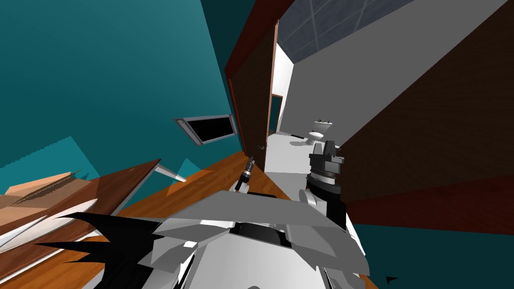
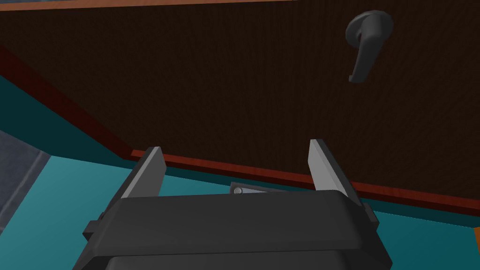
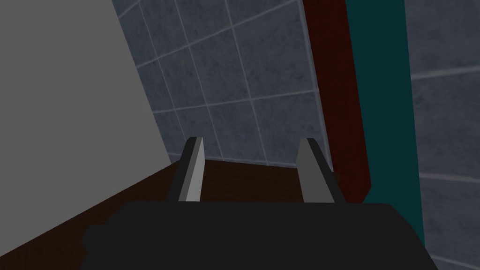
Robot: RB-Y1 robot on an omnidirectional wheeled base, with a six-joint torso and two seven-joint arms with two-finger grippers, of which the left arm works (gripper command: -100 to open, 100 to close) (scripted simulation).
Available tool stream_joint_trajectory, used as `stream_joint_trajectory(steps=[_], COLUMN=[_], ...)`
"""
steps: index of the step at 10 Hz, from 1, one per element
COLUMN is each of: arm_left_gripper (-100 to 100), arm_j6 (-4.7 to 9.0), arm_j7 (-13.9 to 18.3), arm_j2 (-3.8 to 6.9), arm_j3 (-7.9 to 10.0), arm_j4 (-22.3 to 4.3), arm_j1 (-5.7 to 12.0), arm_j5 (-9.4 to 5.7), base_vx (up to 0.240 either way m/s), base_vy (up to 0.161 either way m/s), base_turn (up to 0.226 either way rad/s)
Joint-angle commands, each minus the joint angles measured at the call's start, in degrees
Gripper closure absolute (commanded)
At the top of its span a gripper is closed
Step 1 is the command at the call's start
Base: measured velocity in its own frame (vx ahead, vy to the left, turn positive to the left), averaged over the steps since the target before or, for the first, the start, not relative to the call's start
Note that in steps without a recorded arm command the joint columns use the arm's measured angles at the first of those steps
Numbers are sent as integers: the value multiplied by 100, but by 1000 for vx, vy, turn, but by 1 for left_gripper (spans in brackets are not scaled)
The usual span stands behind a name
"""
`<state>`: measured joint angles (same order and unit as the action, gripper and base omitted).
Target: Push the door open
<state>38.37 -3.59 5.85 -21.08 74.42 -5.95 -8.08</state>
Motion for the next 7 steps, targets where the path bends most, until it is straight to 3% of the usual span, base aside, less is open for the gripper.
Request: stream_joint_trajectory(steps=[1, 7], arm_left_gripper=[-100, -100], arm_j6=[19, 130], arm_j7=[-7, -29], arm_j2=[-2, -39], arm_j3=[-82, -312], arm_j4=[-184, -801], arm_j1=[78, 323], arm_j5=[-38, -138], base_vx=[114, 77], base_vy=[91, 75], base_turn=[-121, -76])
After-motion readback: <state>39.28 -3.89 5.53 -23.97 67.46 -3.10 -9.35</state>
